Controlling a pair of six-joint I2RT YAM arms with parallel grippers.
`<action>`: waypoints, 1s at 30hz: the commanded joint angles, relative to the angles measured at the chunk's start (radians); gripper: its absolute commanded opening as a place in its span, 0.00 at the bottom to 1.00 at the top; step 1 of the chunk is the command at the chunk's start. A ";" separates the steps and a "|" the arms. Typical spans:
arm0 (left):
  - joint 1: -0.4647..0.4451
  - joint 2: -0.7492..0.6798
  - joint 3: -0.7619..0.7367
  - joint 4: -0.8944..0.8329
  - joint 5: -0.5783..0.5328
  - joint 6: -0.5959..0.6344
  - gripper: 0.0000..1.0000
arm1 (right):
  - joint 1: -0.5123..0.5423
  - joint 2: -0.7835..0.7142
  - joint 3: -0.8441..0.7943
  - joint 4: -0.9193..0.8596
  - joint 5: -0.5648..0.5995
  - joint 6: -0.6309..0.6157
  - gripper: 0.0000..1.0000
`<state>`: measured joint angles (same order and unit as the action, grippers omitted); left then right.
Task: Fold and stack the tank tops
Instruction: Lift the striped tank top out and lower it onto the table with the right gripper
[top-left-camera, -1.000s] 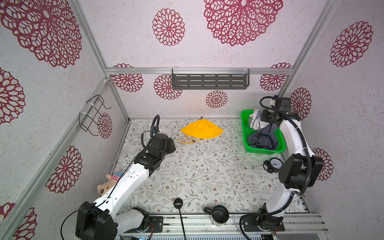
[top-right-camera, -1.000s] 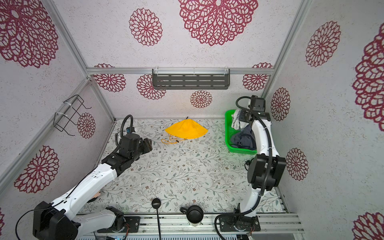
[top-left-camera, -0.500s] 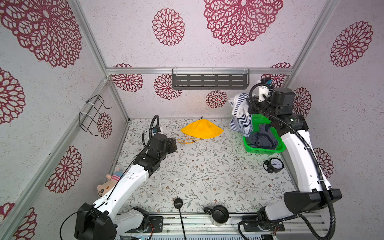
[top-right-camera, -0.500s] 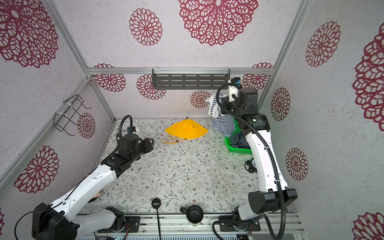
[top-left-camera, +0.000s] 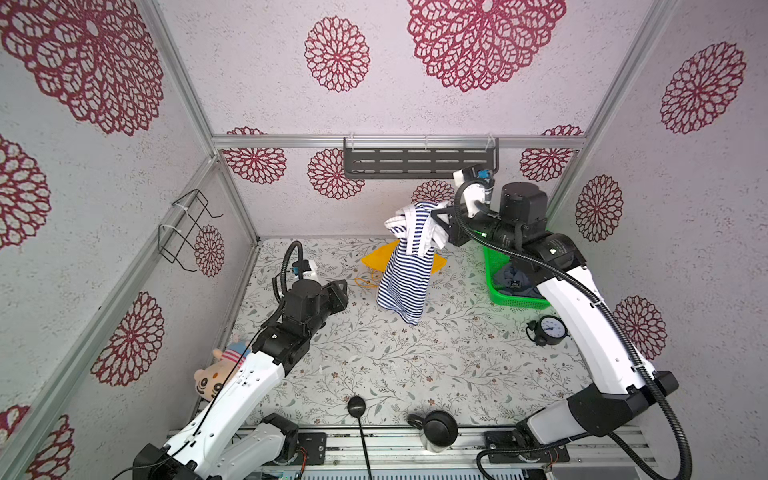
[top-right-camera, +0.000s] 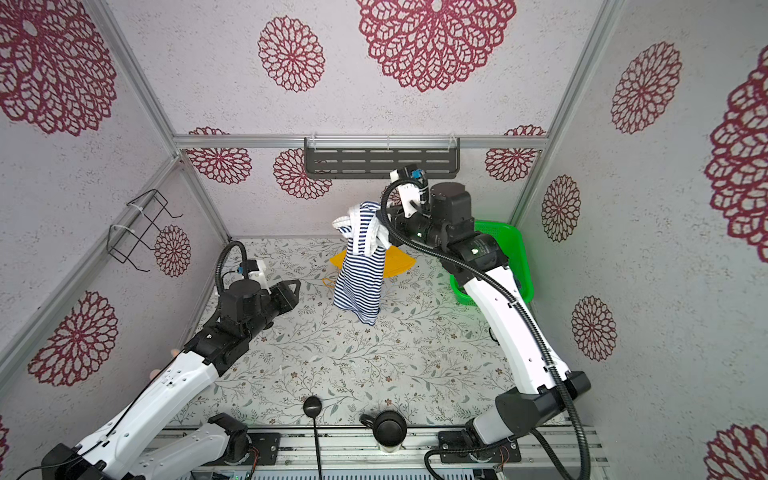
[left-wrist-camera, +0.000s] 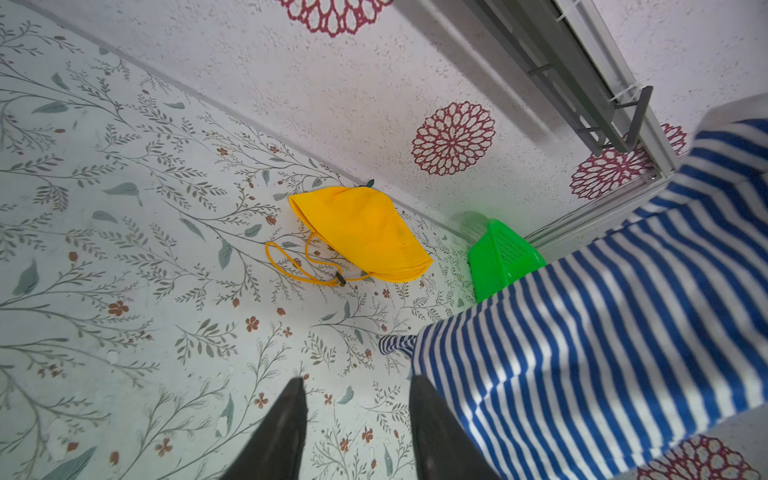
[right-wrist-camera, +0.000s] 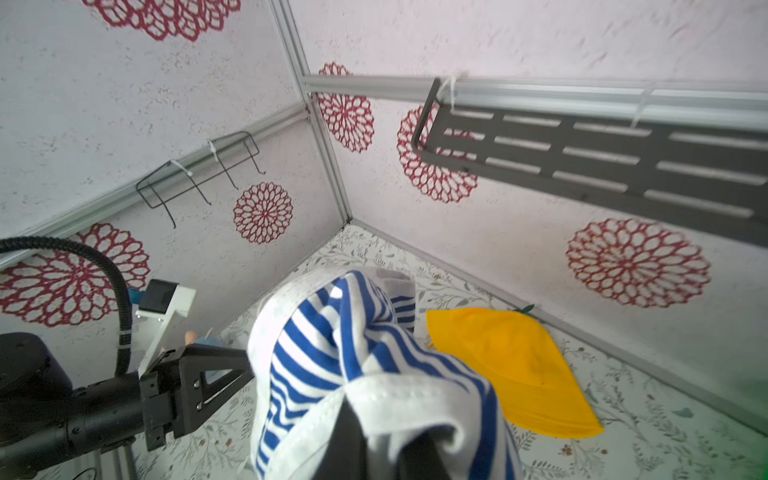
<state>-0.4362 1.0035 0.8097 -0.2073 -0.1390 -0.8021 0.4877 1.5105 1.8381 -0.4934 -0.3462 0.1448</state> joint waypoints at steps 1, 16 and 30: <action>-0.001 -0.015 -0.032 -0.036 -0.025 -0.041 0.39 | 0.021 0.039 -0.100 0.056 -0.039 0.083 0.00; -0.028 0.184 -0.061 0.095 0.076 -0.162 0.30 | 0.115 0.211 -0.404 0.162 0.039 0.177 0.18; -0.141 0.257 -0.063 0.083 0.097 -0.329 0.56 | -0.089 0.139 -0.391 0.033 0.092 0.176 0.83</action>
<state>-0.5373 1.2701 0.7380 -0.1310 -0.0528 -1.0576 0.4870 1.7340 1.4658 -0.3969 -0.2893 0.3153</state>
